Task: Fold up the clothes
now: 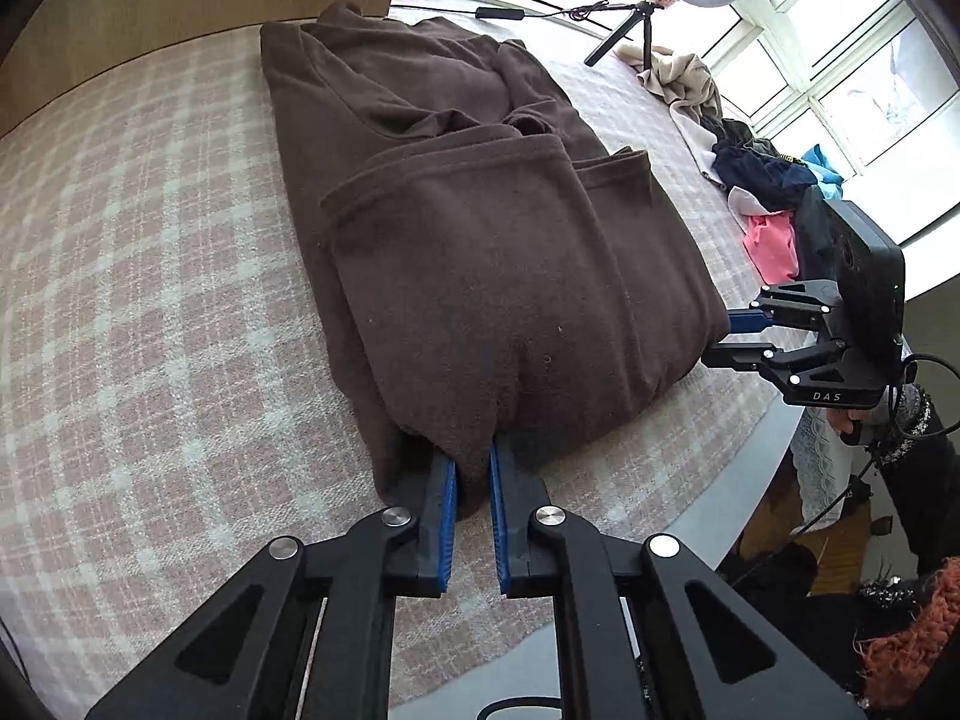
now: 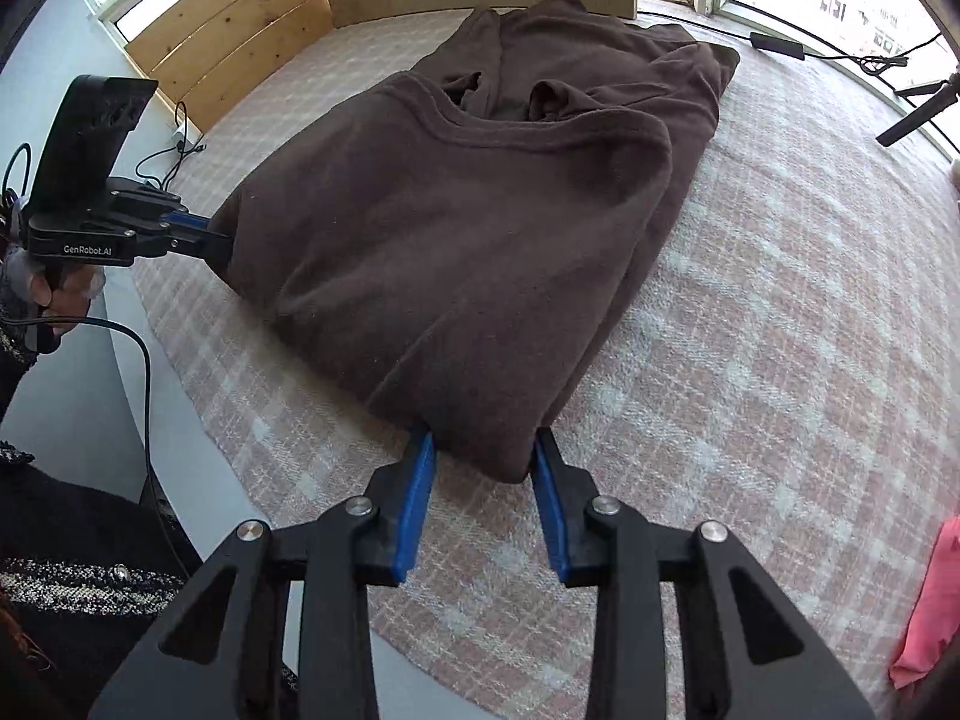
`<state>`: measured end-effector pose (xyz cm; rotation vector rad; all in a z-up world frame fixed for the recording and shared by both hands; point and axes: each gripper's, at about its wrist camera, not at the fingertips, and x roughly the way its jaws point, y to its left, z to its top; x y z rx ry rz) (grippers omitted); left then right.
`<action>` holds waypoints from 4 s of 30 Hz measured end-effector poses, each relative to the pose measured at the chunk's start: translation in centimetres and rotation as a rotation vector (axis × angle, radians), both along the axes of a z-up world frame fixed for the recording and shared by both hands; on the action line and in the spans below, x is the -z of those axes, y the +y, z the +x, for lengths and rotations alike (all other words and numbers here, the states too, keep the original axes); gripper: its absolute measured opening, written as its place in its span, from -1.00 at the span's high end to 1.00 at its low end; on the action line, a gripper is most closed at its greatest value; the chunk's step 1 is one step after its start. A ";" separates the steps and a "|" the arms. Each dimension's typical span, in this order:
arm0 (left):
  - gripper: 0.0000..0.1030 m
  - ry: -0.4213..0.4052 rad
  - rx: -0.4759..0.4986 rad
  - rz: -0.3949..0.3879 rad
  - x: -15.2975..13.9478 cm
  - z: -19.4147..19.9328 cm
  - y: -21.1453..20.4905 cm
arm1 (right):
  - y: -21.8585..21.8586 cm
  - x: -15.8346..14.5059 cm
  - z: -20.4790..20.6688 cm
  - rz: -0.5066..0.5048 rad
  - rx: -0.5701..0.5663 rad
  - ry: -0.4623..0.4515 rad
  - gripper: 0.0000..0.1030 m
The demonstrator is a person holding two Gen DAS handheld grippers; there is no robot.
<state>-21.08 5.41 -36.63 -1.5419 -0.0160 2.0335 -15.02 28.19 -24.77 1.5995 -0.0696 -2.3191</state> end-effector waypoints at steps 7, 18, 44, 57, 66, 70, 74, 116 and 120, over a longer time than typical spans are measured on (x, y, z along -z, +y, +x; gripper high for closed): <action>0.75 -0.010 -0.008 -0.078 2.4 -0.3 0.2 | -0.1 1.7 0.1 0.105 -0.019 -0.070 0.65; 0.65 0.145 -0.004 0.020 -2.0 1.0 1.2 | -0.4 -1.5 -6.0 0.142 0.007 0.065 0.64; 0.54 0.108 -0.114 0.052 0.6 2.5 -2.7 | -13.3 -4.4 -12.9 0.042 -0.190 0.028 0.29; 0.54 0.114 -0.100 0.015 0.0 1.6 -2.4 | -17.5 -0.7 -19.8 0.226 -0.384 -0.030 -0.03; 0.47 0.254 -0.045 0.014 -10.6 -4.0 -4.3 | -1.7 -16.3 -10.6 -0.119 0.028 0.226 -0.02; 0.47 0.288 -0.022 -0.046 -11.8 -9.1 -3.5 | 4.8 -19.2 -9.6 -0.028 0.140 0.285 0.29; 0.47 0.278 0.027 -0.101 -10.9 -13.9 -1.3 | 8.0 -16.2 -12.5 0.008 0.167 0.208 0.59; 0.72 0.306 0.177 -0.143 -6.5 -24.4 5.2 | 11.2 -7.5 -23.1 -0.142 0.209 0.190 0.71; 0.74 0.390 0.190 -0.110 -10.5 -17.3 3.9 | 8.9 -12.5 -16.8 -0.121 0.193 0.309 0.71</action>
